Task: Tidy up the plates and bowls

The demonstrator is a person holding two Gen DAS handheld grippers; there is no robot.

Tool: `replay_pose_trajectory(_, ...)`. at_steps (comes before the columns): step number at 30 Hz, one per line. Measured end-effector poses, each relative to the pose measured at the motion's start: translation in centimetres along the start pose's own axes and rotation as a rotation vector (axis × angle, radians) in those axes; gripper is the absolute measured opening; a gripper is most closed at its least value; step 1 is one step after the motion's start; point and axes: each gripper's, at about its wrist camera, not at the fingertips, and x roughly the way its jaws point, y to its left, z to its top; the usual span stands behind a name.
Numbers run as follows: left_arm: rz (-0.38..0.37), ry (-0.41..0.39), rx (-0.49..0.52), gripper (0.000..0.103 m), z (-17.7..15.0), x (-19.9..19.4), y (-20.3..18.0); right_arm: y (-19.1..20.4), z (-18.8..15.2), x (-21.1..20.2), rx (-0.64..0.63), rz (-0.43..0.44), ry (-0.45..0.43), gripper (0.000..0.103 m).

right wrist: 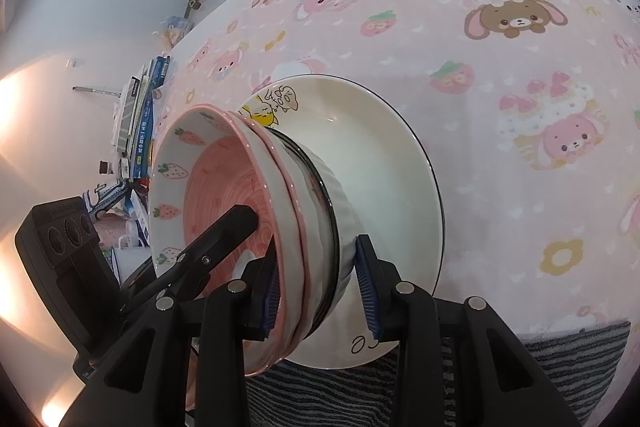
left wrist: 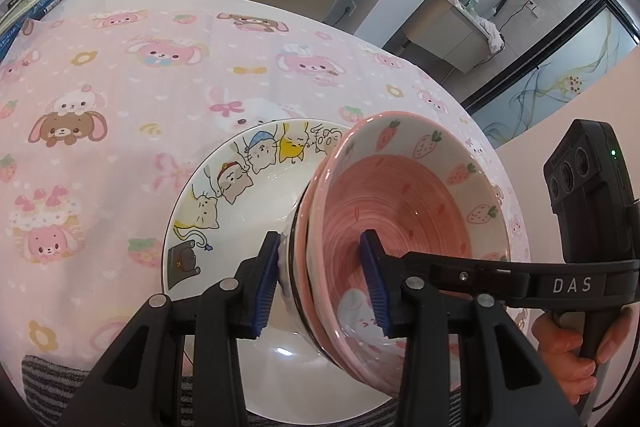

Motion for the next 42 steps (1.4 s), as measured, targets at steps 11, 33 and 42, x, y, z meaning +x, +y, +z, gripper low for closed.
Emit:
replay_pose_trajectory(11,-0.012,0.003,0.009,0.036,-0.2,-0.5,0.3,1.4,-0.6,-0.2,-0.146,-0.081,-0.032,0.041)
replay_pose_trajectory(33,0.096,-0.908,0.476,0.103,-8.6,-17.3,-6.1,7.8,-15.8,-14.8,-0.582,-0.229,-1.025,0.094)
replay_pose_trajectory(42,0.037,-1.019,0.575,0.103,-11.4,-19.7,-6.9,7.8,-21.9,-16.6,-0.609,-0.329,-1.279,0.103)
